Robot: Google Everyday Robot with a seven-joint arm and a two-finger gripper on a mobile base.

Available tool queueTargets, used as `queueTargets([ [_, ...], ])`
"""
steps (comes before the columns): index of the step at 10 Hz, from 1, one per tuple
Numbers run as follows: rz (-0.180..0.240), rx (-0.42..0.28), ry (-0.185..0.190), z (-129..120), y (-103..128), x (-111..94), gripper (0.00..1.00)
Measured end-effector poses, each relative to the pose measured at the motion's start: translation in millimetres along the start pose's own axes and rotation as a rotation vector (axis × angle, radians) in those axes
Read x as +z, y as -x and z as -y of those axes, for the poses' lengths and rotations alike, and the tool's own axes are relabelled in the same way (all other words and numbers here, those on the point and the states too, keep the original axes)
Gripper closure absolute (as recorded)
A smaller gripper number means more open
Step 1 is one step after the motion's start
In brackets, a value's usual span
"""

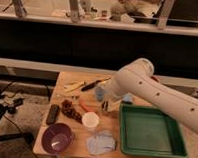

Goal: Place banana in red bowl

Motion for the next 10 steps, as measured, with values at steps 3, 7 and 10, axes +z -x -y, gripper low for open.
queueTargets([
  [3,0.067,-0.089,-0.025,47.1,50.0,31.0,0.20],
  [7,0.094,-0.123,-0.025,70.8,68.6,51.0,0.20],
  [10,0.095,-0.123,-0.024,70.9,69.2,51.5,0.20],
])
